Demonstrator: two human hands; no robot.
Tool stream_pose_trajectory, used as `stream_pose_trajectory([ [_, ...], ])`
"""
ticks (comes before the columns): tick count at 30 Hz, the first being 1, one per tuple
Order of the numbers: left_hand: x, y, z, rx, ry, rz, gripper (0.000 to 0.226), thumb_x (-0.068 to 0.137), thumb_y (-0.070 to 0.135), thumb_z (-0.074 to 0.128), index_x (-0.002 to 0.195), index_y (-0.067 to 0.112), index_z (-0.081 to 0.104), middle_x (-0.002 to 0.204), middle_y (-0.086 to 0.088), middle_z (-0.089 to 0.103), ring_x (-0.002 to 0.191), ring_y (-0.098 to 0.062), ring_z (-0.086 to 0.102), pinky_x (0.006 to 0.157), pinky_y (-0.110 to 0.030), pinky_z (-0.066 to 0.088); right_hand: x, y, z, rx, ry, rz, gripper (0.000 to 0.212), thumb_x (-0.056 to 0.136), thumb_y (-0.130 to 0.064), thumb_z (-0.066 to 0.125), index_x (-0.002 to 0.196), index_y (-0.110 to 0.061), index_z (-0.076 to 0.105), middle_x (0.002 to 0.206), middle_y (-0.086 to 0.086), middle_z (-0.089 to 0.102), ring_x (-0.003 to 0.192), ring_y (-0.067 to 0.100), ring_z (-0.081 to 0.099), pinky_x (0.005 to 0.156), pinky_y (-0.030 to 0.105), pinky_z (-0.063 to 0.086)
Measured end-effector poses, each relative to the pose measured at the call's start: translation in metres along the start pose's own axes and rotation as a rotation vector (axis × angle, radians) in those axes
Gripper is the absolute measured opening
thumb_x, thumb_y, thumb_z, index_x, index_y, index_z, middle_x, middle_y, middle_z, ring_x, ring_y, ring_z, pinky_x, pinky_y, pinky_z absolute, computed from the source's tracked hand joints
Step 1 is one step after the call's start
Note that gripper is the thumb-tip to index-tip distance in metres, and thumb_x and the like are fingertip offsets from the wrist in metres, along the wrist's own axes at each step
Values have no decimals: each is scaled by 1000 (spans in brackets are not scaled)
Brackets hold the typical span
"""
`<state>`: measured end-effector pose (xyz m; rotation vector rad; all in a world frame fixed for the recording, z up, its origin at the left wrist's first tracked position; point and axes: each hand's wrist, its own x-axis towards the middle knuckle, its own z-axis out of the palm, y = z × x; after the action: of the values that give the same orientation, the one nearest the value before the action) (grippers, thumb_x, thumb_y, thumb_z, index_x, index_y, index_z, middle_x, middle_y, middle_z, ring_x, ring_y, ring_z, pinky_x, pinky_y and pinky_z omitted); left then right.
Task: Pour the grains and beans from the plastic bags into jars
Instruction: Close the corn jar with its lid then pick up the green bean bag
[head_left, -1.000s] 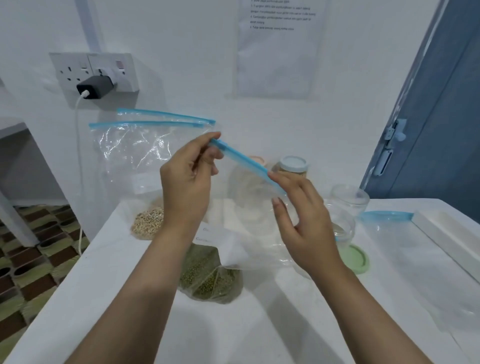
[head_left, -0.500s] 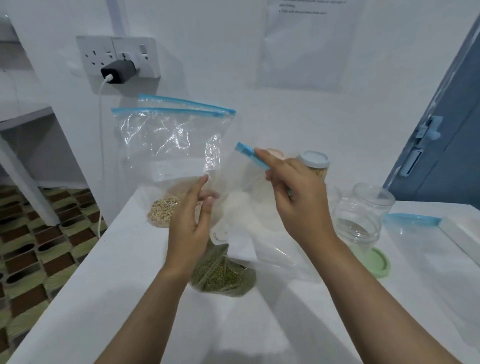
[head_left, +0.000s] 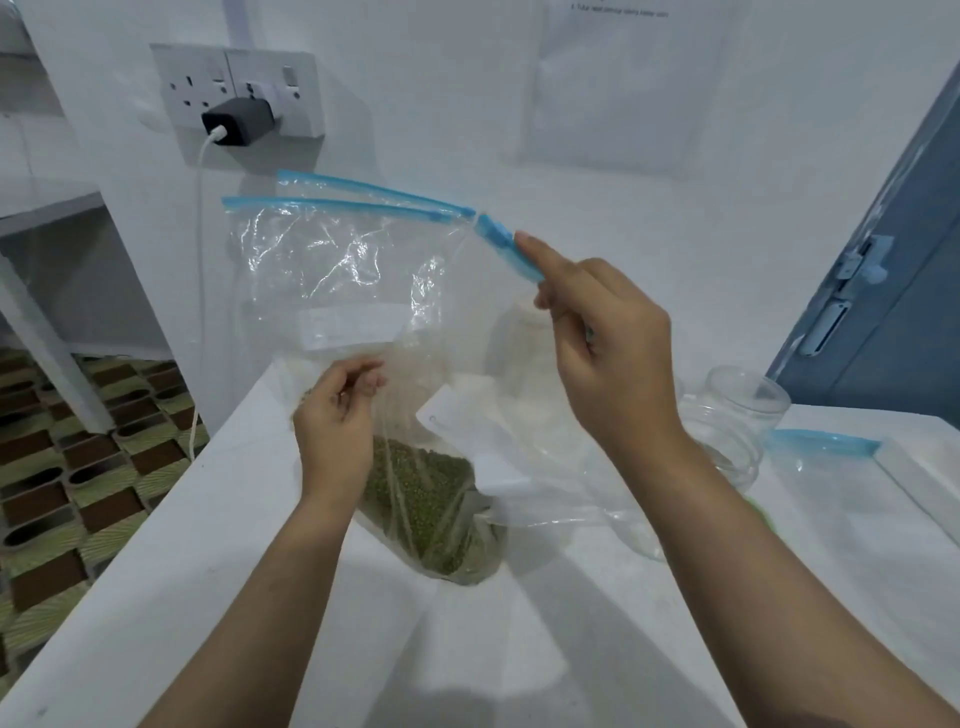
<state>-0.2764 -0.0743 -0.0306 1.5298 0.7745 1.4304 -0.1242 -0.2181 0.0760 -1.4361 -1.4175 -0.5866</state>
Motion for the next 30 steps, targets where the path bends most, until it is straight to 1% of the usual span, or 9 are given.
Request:
stream_pose_trajectory([
  [4, 17, 20, 6, -33, -19, 101, 26, 98, 5, 56, 96, 29, 68, 88, 11, 69, 85, 2, 64, 84, -12, 47, 16, -1, -13, -30, 90, -27, 57, 87, 14, 46, 136, -10, 60, 88, 7, 62, 82, 2, 52, 75, 8, 38],
  [9, 23, 26, 6, -9, -50, 186, 29, 99, 7, 56, 99, 33, 68, 86, 15, 71, 92, -4, 67, 86, -13, 46, 4, 0, -22, -34, 163, 16, 55, 88, 16, 47, 136, -8, 59, 87, 7, 62, 84, -10, 51, 79, 5, 36],
  [13, 12, 16, 9, 56, -42, 151, 18, 100, 11, 57, 104, 26, 67, 92, 13, 71, 95, 2, 64, 85, -9, 43, -8, 2, -20, -14, 149, 52, 54, 89, 17, 49, 135, -7, 60, 88, 8, 63, 86, -12, 51, 80, 5, 36],
  [15, 7, 7, 9, 110, -26, 141, 14, 100, 21, 58, 104, 32, 66, 98, 18, 69, 99, 1, 61, 88, -13, 44, -12, 1, -18, -16, 136, 54, 53, 89, 17, 51, 135, -7, 60, 89, 6, 63, 87, -13, 52, 80, 5, 37],
  [18, 2, -21, -3, 256, -14, 140, 12, 101, 34, 54, 107, 37, 63, 106, 29, 61, 113, -8, 53, 97, -31, 44, -16, 2, -17, -22, 127, 58, 52, 89, 17, 53, 134, -7, 60, 89, 3, 63, 86, -14, 51, 79, 4, 37],
  [20, -3, -42, -12, 367, -2, 53, 26, 99, 46, 49, 117, 31, 62, 121, 17, 58, 125, -14, 42, 105, -43, 41, -19, 2, -18, -32, 123, 56, 52, 89, 17, 53, 134, -8, 60, 89, 3, 63, 84, -14, 50, 77, 4, 35],
  [23, -11, -55, -17, 486, 15, -205, 61, 90, 63, 48, 138, 25, 48, 144, -7, 42, 137, -26, 30, 113, -48, 29, -23, 1, -19, -39, 119, 52, 53, 88, 19, 53, 134, -9, 60, 88, 6, 64, 84, -13, 51, 77, 5, 36],
  [26, -14, -57, -18, 386, -27, -381, 86, 79, 71, 53, 146, 22, 33, 134, -9, 45, 125, -29, 45, 106, -45, 36, -28, 2, -20, -44, 116, 67, 54, 88, 18, 53, 133, -10, 60, 88, 5, 64, 84, -10, 51, 76, 6, 36],
  [30, -13, -57, -20, 204, -70, -414, 82, 79, 67, 59, 144, 28, 26, 110, 3, 54, 105, -20, 59, 90, -36, 43, -37, 1, -22, -29, 126, 110, 53, 90, 18, 54, 133, -11, 61, 90, 5, 65, 85, -8, 53, 78, 8, 38],
])
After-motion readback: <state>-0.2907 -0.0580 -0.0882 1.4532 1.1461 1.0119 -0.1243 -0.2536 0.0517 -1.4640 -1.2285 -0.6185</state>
